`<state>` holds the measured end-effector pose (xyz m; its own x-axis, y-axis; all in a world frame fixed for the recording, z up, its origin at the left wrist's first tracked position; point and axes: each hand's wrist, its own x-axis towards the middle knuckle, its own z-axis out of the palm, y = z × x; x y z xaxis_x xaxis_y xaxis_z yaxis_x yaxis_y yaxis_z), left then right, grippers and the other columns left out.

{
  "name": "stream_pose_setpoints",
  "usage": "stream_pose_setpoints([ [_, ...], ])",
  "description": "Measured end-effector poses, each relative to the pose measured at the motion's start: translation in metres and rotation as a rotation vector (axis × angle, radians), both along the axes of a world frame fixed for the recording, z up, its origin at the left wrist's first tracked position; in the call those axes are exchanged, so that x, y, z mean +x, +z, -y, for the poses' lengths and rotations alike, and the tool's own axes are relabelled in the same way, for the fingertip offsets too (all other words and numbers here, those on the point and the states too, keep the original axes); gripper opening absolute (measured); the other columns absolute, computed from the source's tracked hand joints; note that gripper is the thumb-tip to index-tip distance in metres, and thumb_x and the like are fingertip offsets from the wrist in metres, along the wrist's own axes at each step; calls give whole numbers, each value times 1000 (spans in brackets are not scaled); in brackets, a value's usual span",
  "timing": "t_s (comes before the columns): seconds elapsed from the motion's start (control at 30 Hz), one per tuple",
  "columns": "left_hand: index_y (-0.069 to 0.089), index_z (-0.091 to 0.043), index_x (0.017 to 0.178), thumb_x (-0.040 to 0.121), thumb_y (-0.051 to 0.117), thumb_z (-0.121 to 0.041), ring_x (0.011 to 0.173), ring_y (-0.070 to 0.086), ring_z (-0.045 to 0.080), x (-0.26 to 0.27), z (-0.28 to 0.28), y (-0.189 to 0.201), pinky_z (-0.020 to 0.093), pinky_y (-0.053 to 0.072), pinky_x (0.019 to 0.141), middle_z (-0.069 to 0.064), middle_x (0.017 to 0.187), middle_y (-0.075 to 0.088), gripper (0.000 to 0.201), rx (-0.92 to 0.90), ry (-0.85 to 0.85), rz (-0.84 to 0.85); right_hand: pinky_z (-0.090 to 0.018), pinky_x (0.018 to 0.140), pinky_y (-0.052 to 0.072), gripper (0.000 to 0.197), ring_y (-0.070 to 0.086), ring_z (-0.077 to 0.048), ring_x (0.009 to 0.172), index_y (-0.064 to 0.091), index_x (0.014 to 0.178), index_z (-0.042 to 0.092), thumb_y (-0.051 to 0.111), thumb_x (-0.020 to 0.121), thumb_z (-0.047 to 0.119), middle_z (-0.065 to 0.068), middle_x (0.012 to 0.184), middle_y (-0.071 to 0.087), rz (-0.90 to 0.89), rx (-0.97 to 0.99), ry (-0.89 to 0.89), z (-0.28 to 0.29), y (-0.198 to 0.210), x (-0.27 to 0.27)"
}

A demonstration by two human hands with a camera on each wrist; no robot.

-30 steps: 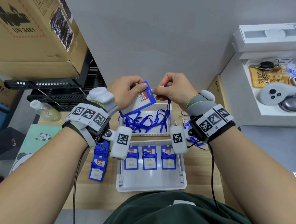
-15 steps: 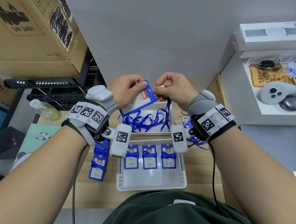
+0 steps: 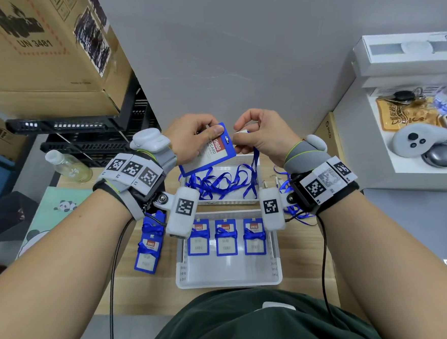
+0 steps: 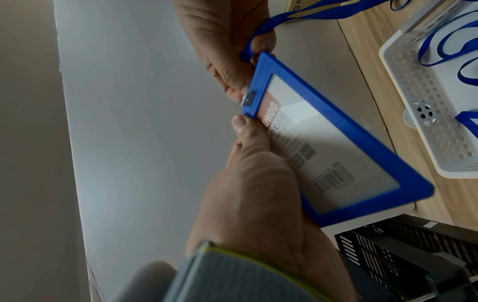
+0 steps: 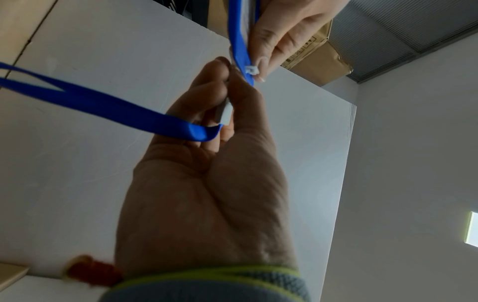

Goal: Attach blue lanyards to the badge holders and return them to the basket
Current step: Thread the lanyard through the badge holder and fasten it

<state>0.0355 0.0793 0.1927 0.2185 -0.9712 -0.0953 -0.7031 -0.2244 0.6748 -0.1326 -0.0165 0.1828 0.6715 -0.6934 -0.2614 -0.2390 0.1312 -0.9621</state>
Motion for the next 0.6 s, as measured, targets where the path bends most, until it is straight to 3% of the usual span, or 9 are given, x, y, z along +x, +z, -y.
stream_pose_setpoints([
  [0.23, 67, -23, 89, 96, 53, -39, 72, 58, 17, 3, 0, -3, 31, 45, 68, 2, 80, 69, 22, -4, 28, 63, -23, 53, 53, 20, 66, -20, 58, 56, 98, 9, 72, 85, 5, -13, 71, 69, 108, 120, 25, -1, 3, -1],
  [0.4, 69, -19, 92, 95, 54, -41, 67, 55, 17, 1, 1, -4, 24, 39, 61, 1, 74, 66, 26, -5, 44, 113, -29, 60, 53, 36, 66, -19, 66, 55, 104, 13, 80, 80, 23, -7, 74, 70, 33, 2, 87, -6, 6, 2],
  [0.5, 68, -18, 90, 95, 54, -40, 66, 51, 19, -1, 1, -4, 18, 34, 57, -1, 69, 60, 26, -8, 47, 150, -28, 59, 53, 40, 65, -18, 68, 55, 104, 14, 83, 76, 20, -7, 75, 66, -38, -108, 97, -8, 6, 6],
  [0.6, 69, -14, 92, 95, 55, -37, 69, 50, 21, -2, 1, -1, 13, 30, 56, 2, 70, 60, 28, -10, 44, 195, -26, 57, 51, 32, 62, -16, 62, 54, 99, 14, 77, 78, 8, -6, 70, 64, -65, -123, 90, -7, 5, 9],
])
